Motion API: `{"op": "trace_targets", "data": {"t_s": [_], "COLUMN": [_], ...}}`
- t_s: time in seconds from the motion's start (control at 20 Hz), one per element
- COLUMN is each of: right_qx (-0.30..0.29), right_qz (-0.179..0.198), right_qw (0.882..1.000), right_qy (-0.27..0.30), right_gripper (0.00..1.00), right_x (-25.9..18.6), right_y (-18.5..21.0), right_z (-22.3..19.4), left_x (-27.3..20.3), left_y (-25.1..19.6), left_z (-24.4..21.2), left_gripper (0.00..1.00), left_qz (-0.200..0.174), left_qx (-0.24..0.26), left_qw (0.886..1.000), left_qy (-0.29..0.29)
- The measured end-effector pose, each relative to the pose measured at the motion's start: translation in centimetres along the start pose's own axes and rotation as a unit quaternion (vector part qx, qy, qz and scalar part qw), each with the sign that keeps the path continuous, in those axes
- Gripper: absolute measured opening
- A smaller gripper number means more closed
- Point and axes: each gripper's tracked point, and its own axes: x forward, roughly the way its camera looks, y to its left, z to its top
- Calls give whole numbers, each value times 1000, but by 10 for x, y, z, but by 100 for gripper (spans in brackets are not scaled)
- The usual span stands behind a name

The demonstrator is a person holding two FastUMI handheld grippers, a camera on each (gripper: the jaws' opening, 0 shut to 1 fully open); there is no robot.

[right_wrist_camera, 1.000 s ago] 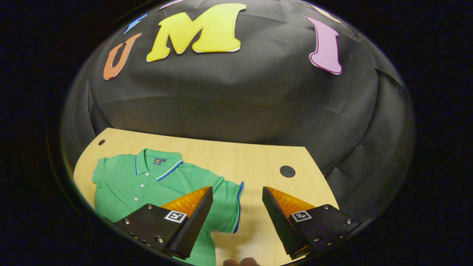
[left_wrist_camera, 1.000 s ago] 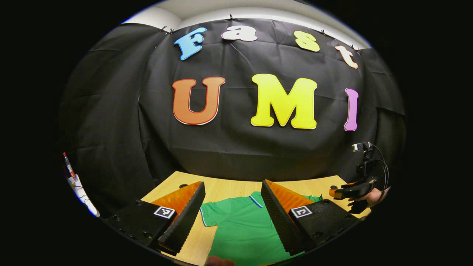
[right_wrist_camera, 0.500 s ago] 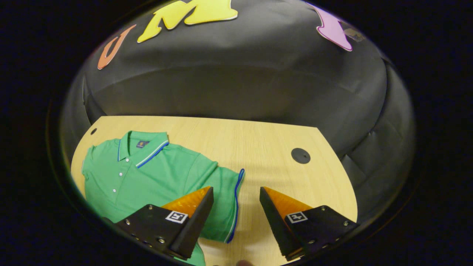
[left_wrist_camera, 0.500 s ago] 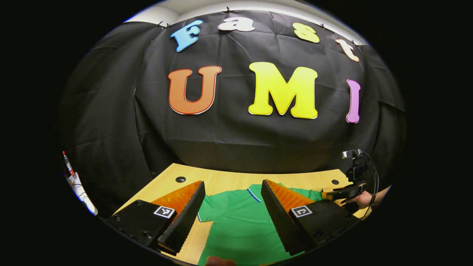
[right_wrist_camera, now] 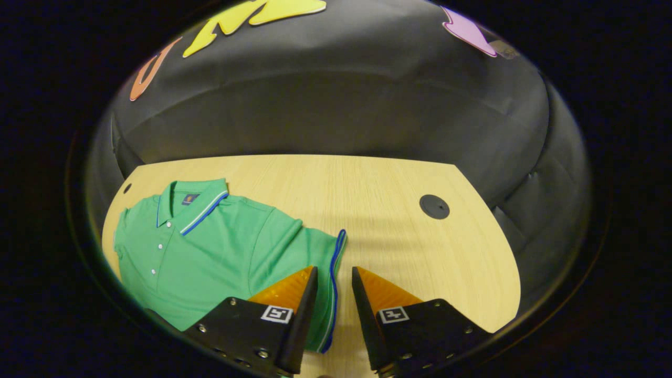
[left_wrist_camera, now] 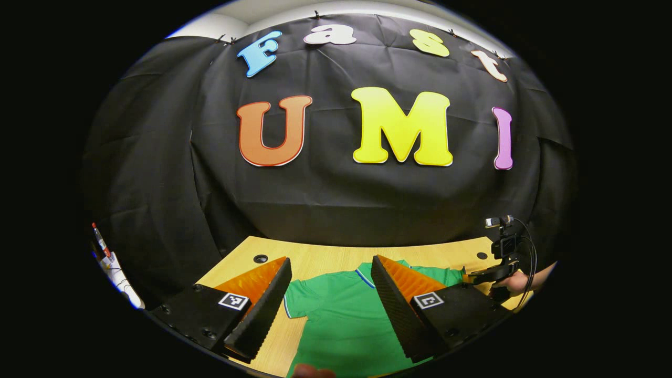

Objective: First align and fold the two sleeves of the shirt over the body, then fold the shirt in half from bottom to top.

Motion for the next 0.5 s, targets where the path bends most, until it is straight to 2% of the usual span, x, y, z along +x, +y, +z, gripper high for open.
{"op": "trace_targets", "data": {"t_s": [0.15,0.2,0.45,0.5], "right_qx": [-1,1,0,2], "right_qz": [-7,-10,-14,-16], "right_qw": [1000,1000,1000,1000], "right_qy": [8,10,19,23], "right_gripper": [45,26,25,7], "right_x": [5,7,10,5], "right_y": [-4,-5,-7,-5], "right_z": [-5,-4,-10,-7], "left_x": [-1,-2,-9,-8], "left_y": [1,1,7,7], "left_z": [0,-1,-3,-5], "left_gripper": [98,98,98,98], "left_qz": [2,3,7,7], "left_qx": [8,9,13,13], "left_qw": [1000,1000,1000,1000], "left_qy": [0,1,2,4]}}
